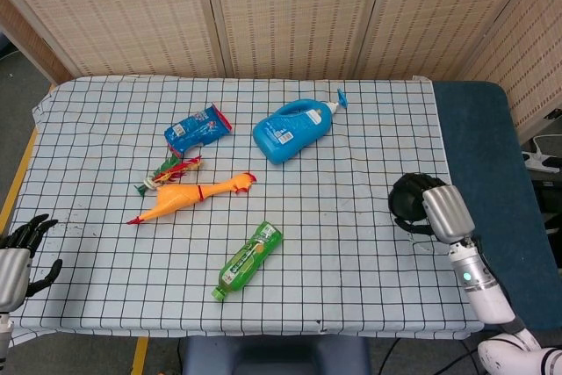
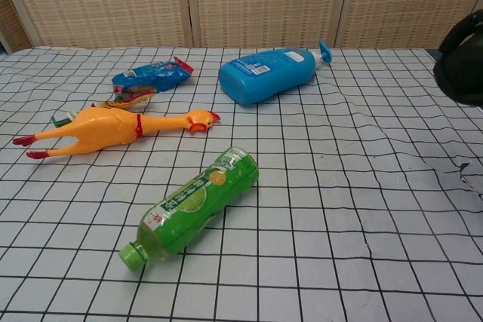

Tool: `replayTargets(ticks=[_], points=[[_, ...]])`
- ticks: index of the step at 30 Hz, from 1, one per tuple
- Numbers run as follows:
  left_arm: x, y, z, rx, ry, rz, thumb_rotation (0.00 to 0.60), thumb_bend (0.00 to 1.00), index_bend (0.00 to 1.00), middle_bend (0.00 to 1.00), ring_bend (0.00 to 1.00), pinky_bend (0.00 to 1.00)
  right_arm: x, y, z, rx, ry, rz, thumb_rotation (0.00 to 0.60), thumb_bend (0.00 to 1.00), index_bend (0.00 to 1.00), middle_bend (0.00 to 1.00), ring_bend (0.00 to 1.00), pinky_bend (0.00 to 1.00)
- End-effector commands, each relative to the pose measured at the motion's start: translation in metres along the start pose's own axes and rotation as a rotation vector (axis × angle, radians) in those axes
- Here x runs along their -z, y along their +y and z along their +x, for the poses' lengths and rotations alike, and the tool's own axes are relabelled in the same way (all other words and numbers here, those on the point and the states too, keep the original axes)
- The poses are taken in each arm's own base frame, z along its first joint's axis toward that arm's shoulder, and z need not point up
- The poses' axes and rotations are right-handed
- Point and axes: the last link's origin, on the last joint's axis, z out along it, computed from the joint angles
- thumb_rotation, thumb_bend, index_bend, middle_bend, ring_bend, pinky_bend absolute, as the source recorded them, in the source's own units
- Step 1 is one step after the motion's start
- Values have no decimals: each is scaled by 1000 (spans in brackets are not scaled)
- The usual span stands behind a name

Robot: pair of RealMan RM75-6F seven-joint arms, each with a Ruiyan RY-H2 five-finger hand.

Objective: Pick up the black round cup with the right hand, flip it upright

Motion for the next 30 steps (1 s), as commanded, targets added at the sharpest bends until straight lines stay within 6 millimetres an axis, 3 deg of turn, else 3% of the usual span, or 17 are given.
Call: replayTargets(ticks=[1, 6, 8, 13, 16, 23, 30], points=[[0, 0, 0, 1, 0, 1, 600, 353, 186, 126, 191, 324, 9, -20, 9, -169, 20, 221, 600, 323, 772, 614, 540, 515], [0, 0, 0, 2, -3, 2, 600, 353, 186, 126, 192, 324, 7, 7, 3, -6, 5, 102, 600, 323, 773, 614, 540, 515], [0, 0, 0, 1, -4, 0, 600, 352, 186, 126, 192, 324, 6, 27, -2, 98, -21, 18, 600, 332, 773, 614, 540, 515], [-1, 1, -1, -2, -12, 0, 600, 353, 186, 126, 192, 324, 0, 61, -15, 220, -19, -93, 600, 498, 775, 614, 540, 515], [-1, 0, -1, -1, -13, 2, 600, 354, 186, 127, 192, 324, -3, 72, -20, 233, -29, -139, 600, 537, 779, 616, 541, 515], [0, 0, -1, 3, -11, 3, 600, 352, 187, 132, 192, 324, -7, 76, -23, 224, -6, -158, 600, 540, 783, 621, 545, 515], [0, 0, 0, 1, -9, 1, 600, 353, 187, 135, 192, 324, -5, 65, -23, 72, -4, -106, 600, 541, 784, 621, 546, 515]])
